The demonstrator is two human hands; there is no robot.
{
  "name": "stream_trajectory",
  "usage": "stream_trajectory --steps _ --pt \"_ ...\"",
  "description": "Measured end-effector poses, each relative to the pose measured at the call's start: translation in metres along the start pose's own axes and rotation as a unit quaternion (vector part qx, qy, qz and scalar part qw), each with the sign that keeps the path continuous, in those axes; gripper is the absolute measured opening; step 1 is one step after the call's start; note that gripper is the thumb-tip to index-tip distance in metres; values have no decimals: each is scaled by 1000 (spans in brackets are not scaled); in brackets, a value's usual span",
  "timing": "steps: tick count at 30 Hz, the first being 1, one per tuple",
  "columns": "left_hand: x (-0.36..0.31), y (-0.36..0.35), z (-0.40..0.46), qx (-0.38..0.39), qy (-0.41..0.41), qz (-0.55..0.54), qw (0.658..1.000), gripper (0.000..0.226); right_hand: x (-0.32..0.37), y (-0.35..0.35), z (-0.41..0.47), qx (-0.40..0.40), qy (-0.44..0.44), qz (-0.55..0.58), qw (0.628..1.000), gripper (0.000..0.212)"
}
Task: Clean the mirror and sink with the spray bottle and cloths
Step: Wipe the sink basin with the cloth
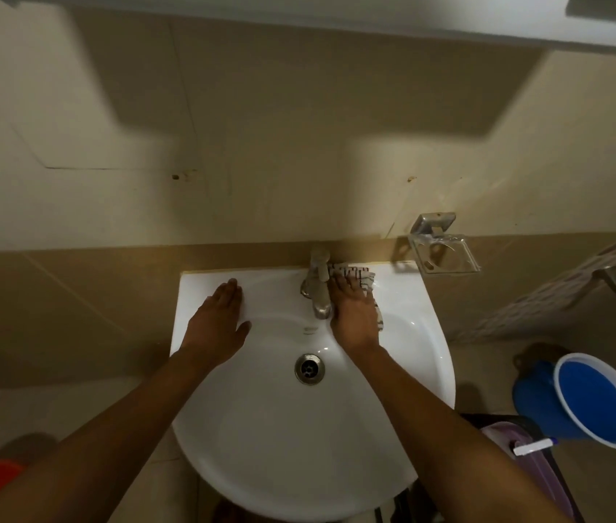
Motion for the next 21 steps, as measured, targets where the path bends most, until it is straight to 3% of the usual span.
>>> stream_trajectory --steps 4,8,16,21 --pt "7 4 -5 -15 -9 21 1000 67 24 -1 -36 -41 -48 32 998 74" --pt "30 7 -13 -24 3 40 999 69 70 -11 -63 -79 0 77 994 78" --pt "62 8 -29 -9 -9 26 1000 71 131 -34 -4 28 116 58 991 74" --pt "73 10 -34 -23 5 15 1000 67 113 -31 18 66 -12 15 998 78"
Point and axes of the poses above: each hand's wrist, its own z-axis towards the middle knuckle, its own y-axis out of the back of the hand, x = y × z, the point moved 4 cm from there along z, towards the middle knuckle, and after that the axes turned 11 degrees about y, right-handed, at the moved point
